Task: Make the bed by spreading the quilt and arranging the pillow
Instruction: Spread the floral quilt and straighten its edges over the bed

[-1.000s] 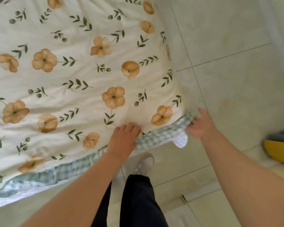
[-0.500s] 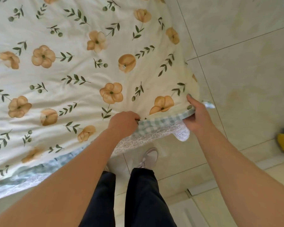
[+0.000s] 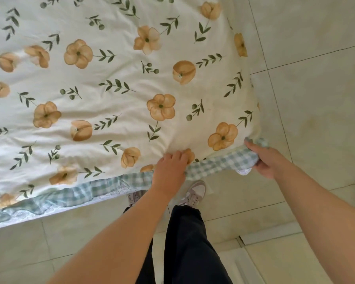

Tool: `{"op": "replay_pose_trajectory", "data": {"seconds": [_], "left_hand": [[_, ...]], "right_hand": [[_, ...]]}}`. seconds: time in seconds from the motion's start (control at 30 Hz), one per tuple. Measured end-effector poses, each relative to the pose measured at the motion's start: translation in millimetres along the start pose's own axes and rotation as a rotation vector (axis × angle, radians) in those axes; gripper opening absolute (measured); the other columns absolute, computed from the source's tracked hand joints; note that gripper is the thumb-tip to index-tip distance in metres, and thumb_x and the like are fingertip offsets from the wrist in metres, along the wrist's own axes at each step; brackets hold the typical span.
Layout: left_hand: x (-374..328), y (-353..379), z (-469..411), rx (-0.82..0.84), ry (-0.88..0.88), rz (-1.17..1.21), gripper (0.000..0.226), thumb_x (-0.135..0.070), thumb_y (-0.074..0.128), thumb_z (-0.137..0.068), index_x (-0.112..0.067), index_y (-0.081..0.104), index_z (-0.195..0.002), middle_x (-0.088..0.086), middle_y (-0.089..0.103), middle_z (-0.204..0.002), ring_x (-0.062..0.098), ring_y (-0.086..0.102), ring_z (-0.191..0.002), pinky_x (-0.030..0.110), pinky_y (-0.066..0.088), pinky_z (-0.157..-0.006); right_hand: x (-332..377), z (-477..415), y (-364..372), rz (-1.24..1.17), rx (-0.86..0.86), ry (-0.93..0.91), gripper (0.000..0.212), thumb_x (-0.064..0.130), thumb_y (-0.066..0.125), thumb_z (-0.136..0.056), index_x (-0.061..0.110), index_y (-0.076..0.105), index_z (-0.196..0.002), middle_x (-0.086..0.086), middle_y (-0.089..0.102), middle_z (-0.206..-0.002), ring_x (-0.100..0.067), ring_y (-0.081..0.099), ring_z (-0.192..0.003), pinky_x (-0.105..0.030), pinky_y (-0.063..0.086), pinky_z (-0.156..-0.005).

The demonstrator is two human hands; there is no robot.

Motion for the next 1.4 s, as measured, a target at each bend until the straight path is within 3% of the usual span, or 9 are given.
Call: {"op": "replay_pose_trajectory", "data": {"seconds": [0.1, 0.27, 0.43, 0.6, 0.77, 0.97, 1.17, 1.3, 1.4], "left_hand": [[-2, 1, 15, -0.095, 0.186, -0.061, 0.023, -0.022, 0.078, -0.070, -0.015, 0.062, -0.085, -0.001, 0.060, -0.070, 0.021, 0.059, -0.058, 0.026, 0.033, -0.049], [32, 12, 37, 0.072, 0.018, -0.090, 0.054, -0.033, 0.085, -0.056, -0.020, 0.058, -0.101, 0.002, 0.059, -0.103, 0.027, 0.057, -0.097, 0.039, 0.048, -0.088], [32, 13, 32, 0.175, -0.056, -0.021, 0.024, -0.010, 0.066, -0.083, -0.014, 0.057, -0.105, 0.004, 0.060, -0.101, 0.028, 0.061, -0.090, 0.039, 0.050, -0.075], [9, 20, 46, 0.301, -0.246, 0.172, 0.016, -0.030, 0.043, -0.100, -0.016, 0.050, -0.098, 0.005, 0.065, -0.094, 0.027, 0.063, -0.084, 0.036, 0.045, -0.065], [-5, -11, 14, 0.289, -0.002, 0.076, 0.028, -0.041, 0.039, -0.099, -0.024, 0.061, -0.103, -0.002, 0.062, -0.107, 0.021, 0.057, -0.099, 0.035, 0.042, -0.085], [-44, -66, -75, -0.278, 0.050, 0.245, 0.030, -0.026, 0.041, -0.098, -0.018, 0.058, -0.121, 0.001, 0.056, -0.124, 0.023, 0.052, -0.112, 0.034, 0.037, -0.094], [-31, -83, -151, -0.369, -0.084, 0.225, 0.041, -0.023, 0.042, -0.100, -0.017, 0.042, -0.141, 0.004, 0.037, -0.151, 0.025, 0.029, -0.142, 0.046, 0.022, -0.116], [-19, -79, -190, -0.284, -0.036, 0.189, 0.044, -0.024, 0.038, -0.101, -0.019, 0.038, -0.144, 0.002, 0.030, -0.156, 0.021, 0.018, -0.147, 0.049, 0.015, -0.118], [-13, -78, -208, -0.223, -0.022, 0.142, 0.046, -0.026, 0.037, -0.101, -0.028, 0.035, -0.146, 0.000, 0.021, -0.159, 0.023, 0.010, -0.149, 0.050, 0.009, -0.119]], "right_hand": [[-6, 6, 2, -0.037, 0.031, -0.004, 0.062, 0.035, 0.080, -0.072, 0.010, 0.058, -0.125, -0.005, 0.070, -0.115, -0.018, 0.068, -0.103, -0.029, 0.054, -0.076], [-35, 26, 43, 0.030, 0.091, 0.002, 0.070, 0.037, 0.081, -0.073, 0.014, 0.051, -0.132, -0.001, 0.065, -0.124, -0.017, 0.062, -0.111, -0.031, 0.051, -0.090], [-38, 25, 49, 0.074, -0.026, -0.089, 0.100, 0.048, 0.089, -0.055, 0.008, 0.047, -0.137, -0.004, 0.060, -0.129, -0.021, 0.062, -0.110, -0.033, 0.055, -0.080], [-52, 34, 11, 0.042, -0.124, -0.122, 0.024, 0.017, 0.072, -0.086, 0.006, 0.063, -0.106, -0.009, 0.067, -0.100, -0.015, 0.064, -0.081, -0.027, 0.055, -0.072], [-43, 29, 3, 0.011, -0.391, -0.108, 0.040, 0.007, 0.064, -0.088, 0.007, 0.045, -0.124, -0.017, 0.058, -0.119, -0.021, 0.059, -0.082, -0.032, 0.050, -0.078], [69, 32, 35, 0.541, -0.409, -0.704, 0.054, 0.010, 0.049, -0.090, 0.012, 0.037, -0.142, -0.006, 0.030, -0.153, -0.022, 0.028, -0.141, -0.040, 0.028, -0.116], [149, 23, 87, 0.802, -0.401, -1.265, 0.045, 0.018, 0.038, -0.100, 0.018, 0.038, -0.145, -0.003, 0.025, -0.159, -0.023, 0.020, -0.147, -0.033, 0.019, -0.114], [86, -97, 45, 0.924, -0.004, -0.466, 0.044, 0.039, 0.021, -0.104, 0.032, 0.037, -0.144, -0.003, 0.040, -0.151, -0.025, 0.040, -0.136, -0.036, 0.031, -0.108], [65, -127, -7, 1.225, 0.061, 0.091, 0.037, 0.036, 0.040, -0.099, 0.014, 0.055, -0.124, -0.010, 0.066, -0.116, -0.027, 0.064, -0.100, -0.038, 0.052, -0.087]]}}
Point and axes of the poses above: each hand's wrist, its own z-axis away from the middle knuckle, its own y-axis out of the palm, x = y × z, the point moved 5 cm from there along -z, towards the middle knuckle
